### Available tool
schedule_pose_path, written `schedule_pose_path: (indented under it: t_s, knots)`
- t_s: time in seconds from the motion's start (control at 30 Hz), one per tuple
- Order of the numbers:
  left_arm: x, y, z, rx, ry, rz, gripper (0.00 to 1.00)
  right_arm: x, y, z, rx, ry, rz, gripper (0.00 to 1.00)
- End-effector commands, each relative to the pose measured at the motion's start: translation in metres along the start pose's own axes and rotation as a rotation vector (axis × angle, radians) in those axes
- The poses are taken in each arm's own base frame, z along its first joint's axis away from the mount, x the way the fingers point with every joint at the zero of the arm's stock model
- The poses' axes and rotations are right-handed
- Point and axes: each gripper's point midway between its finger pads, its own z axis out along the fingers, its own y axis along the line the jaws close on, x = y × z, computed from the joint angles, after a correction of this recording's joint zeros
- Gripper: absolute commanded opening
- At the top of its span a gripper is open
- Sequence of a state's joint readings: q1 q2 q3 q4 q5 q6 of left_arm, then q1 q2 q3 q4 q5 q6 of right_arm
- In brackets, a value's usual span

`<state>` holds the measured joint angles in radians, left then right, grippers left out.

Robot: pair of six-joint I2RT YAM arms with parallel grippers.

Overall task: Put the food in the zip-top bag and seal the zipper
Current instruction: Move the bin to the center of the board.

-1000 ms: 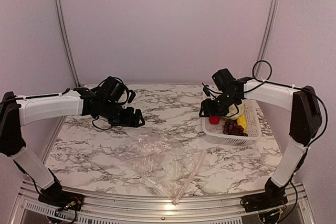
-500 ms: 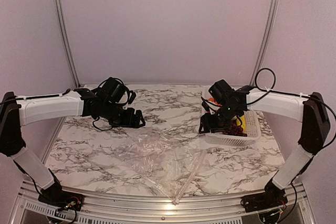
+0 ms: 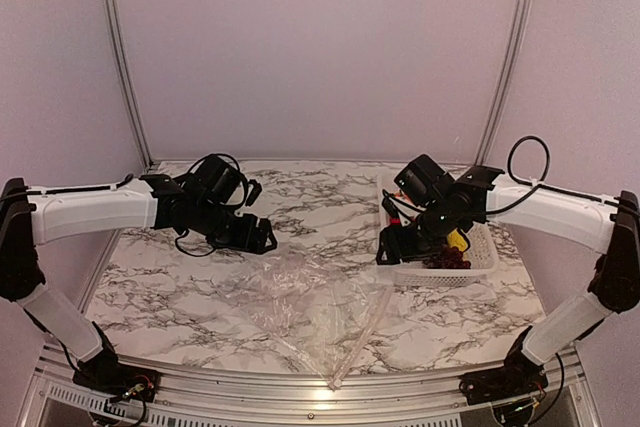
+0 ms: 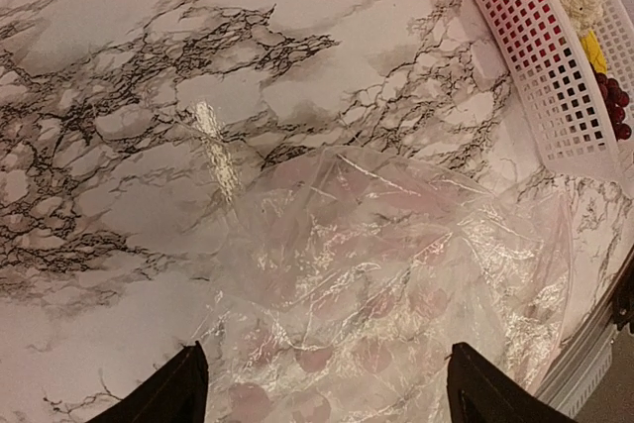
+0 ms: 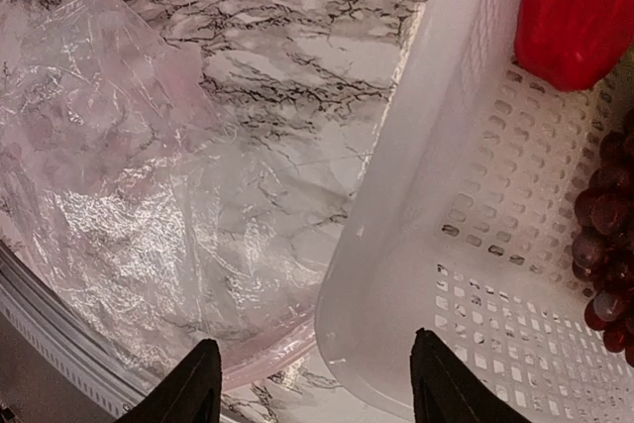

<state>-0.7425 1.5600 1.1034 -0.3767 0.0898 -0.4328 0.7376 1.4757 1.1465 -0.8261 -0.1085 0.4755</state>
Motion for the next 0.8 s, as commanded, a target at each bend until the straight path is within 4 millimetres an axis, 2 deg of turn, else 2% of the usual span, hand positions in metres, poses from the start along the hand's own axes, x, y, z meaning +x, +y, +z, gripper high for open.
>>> schedule_pose_path:
  t_s: [0.0, 0.13, 0.33, 0.47, 0.57, 0.67, 0.77]
  knots:
    - [0.006, -0.006, -0.016, -0.036, 0.015, 0.077, 0.86, -0.034, 0.021, -0.032, -0.004, -0.139, -0.094, 0.62]
    - [0.029, 0.01, -0.019, -0.108, 0.099, -0.006, 0.85, -0.037, 0.029, -0.038, -0.035, -0.162, -0.133, 0.62]
    - [0.076, 0.029, -0.043, -0.168, 0.176, -0.182, 0.84, -0.041, 0.038, -0.047, -0.071, -0.186, -0.182, 0.62]
    - [0.101, 0.027, -0.051, -0.107, 0.21, -0.273, 0.84, -0.036, 0.049, -0.048, -0.11, -0.201, -0.231, 0.62]
    - [0.115, 0.02, -0.048, -0.034, 0.236, -0.309, 0.85, -0.031, 0.047, -0.044, -0.114, -0.188, -0.231, 0.62]
    - [0.118, 0.01, -0.041, 0.037, 0.234, -0.33, 0.85, -0.029, 0.046, -0.04, -0.111, -0.175, -0.234, 0.61]
    - [0.125, 0.012, -0.033, 0.022, 0.279, -0.336, 0.85, -0.03, 0.048, -0.038, -0.119, -0.173, -0.238, 0.61]
